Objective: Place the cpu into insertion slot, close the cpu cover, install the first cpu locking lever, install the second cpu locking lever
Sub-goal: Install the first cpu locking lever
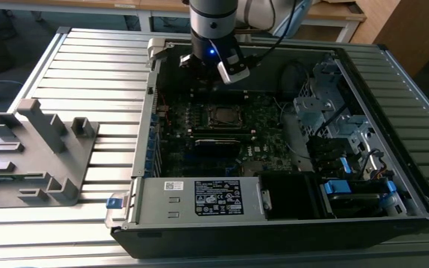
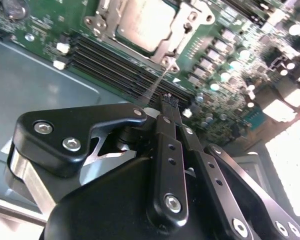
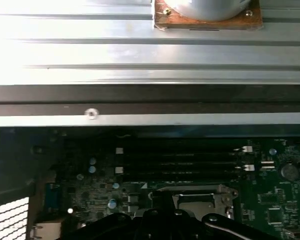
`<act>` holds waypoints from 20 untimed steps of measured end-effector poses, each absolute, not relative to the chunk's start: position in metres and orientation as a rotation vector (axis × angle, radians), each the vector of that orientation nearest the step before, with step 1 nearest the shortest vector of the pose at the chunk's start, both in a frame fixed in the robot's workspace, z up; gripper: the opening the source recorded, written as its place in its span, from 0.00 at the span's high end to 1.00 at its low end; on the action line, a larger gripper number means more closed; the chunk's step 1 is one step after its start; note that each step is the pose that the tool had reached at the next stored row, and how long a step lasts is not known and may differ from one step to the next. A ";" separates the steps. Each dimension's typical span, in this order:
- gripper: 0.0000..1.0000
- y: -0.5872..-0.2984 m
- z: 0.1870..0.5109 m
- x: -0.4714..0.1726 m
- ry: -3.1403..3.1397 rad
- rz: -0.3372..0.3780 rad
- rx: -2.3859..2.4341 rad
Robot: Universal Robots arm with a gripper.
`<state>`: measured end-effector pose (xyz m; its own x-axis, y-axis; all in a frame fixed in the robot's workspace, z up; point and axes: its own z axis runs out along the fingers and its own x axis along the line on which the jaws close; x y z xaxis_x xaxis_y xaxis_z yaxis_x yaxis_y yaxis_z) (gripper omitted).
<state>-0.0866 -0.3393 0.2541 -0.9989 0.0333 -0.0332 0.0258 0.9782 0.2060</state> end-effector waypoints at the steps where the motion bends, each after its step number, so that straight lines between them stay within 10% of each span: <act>1: 0.89 -0.339 0.254 -0.085 3.089 0.321 0.046; 20: 0.89 -0.339 0.248 -0.072 3.090 0.321 0.047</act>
